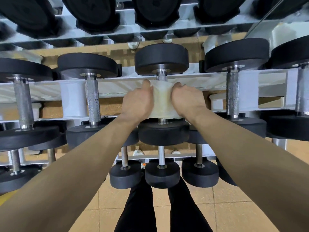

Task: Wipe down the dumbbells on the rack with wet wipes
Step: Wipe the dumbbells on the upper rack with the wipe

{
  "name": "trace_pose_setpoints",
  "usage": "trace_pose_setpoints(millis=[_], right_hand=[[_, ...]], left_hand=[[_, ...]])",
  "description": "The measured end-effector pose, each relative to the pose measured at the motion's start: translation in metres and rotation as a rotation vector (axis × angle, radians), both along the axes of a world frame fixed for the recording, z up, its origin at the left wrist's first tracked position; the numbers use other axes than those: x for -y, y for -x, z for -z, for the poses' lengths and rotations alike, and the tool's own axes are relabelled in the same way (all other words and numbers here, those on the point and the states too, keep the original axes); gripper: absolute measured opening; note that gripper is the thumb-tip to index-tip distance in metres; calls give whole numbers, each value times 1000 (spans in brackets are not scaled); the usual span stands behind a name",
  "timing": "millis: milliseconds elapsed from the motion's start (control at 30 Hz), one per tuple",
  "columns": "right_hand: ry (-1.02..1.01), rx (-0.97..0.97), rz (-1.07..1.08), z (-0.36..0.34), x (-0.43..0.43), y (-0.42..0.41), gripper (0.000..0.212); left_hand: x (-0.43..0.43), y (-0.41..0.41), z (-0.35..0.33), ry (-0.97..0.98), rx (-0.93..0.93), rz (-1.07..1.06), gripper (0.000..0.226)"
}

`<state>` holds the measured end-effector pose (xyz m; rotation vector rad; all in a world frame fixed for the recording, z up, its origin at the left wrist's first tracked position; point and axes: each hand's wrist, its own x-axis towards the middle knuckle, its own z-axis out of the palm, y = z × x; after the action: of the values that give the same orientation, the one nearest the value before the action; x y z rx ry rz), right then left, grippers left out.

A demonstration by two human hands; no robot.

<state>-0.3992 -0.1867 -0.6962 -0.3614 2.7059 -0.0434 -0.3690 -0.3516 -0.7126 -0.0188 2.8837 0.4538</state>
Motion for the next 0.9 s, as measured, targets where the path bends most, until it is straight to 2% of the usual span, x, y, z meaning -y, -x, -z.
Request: trace_pose_setpoints(millis=[100,267,367,467,533,600,700,767,900], right_hand=[[108,-44,103,-7,7,2,31],[113,-107,50,-14,10,-1,33],[63,-11,79,-9,3,0,36],[111,89,243,-24,-6,-1,35],[172,88,304,-39,-15,-6,29],[318,84,382,-56,-29,-14,28],[731,157,569,-82,-54,-29,36],[960,221,723,-101,-70,-43,32],[1228,329,990,-119,-103,-62,22]], left_hand=[[-1,2,10,76,82,27,16],[5,14,5,159,156,-17,22],[6,8,-20,69,111,-150,23],[-6,-9,-57,-51,45,-253,22],[-19,-21,-81,-160,-13,-342,28],[-32,-35,-103,-326,-65,-450,36],[-56,-56,-128,-577,-93,-551,43],[-77,-68,-143,-691,-70,-602,45],[-111,-83,-162,-898,63,-746,39]])
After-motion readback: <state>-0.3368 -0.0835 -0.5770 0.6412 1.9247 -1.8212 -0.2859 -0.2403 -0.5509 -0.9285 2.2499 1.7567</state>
